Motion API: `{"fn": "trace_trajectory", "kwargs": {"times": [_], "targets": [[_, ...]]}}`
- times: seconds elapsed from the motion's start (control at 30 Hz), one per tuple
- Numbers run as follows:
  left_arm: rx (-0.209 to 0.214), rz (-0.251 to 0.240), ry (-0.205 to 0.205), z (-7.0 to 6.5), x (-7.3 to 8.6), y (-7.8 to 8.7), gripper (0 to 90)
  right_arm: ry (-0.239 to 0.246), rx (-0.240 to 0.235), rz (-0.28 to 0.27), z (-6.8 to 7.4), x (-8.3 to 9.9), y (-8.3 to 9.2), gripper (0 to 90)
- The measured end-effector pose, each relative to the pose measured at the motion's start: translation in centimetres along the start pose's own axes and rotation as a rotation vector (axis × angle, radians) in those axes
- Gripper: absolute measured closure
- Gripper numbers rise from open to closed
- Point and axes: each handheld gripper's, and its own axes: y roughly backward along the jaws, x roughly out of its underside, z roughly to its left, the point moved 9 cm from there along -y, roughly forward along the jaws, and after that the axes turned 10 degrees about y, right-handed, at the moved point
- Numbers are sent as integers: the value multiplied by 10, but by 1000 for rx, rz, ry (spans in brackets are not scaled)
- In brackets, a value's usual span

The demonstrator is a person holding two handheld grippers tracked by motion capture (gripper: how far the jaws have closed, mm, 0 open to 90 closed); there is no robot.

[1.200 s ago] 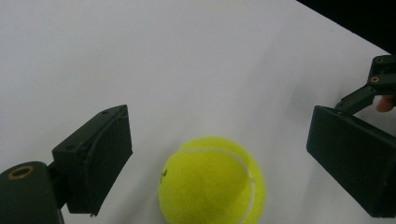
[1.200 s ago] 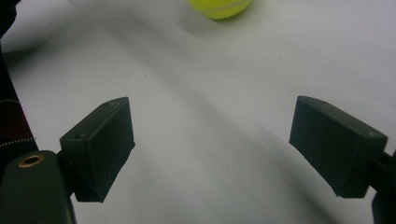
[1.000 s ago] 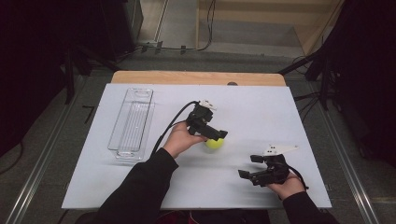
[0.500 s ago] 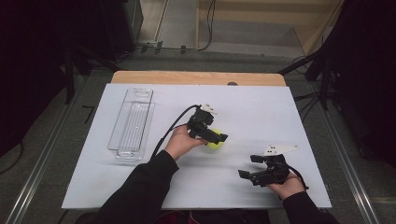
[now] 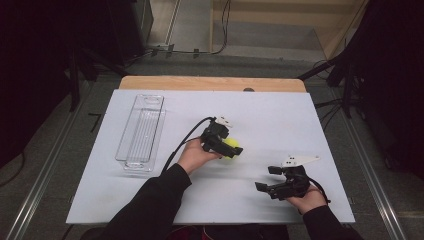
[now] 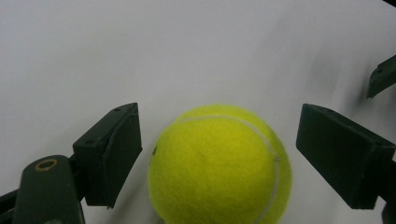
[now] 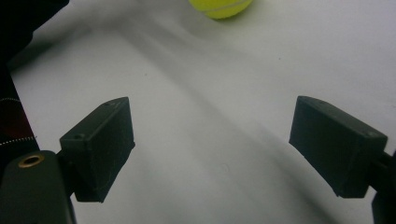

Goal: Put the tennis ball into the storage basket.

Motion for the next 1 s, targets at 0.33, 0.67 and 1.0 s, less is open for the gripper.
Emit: {"fn": "trace_trajectory", "kwargs": {"times": [0.33,0.67,1.0], "targets": [[0,11,-4,0,10,-5,146,5,2,1,0,0,0,120],[-9,40,-1,4,21,-12,146,6,1,2,0,0,0,120],[-35,35,-37,6,26,-14,177,8,-1,1,1,0,0,120]]}}
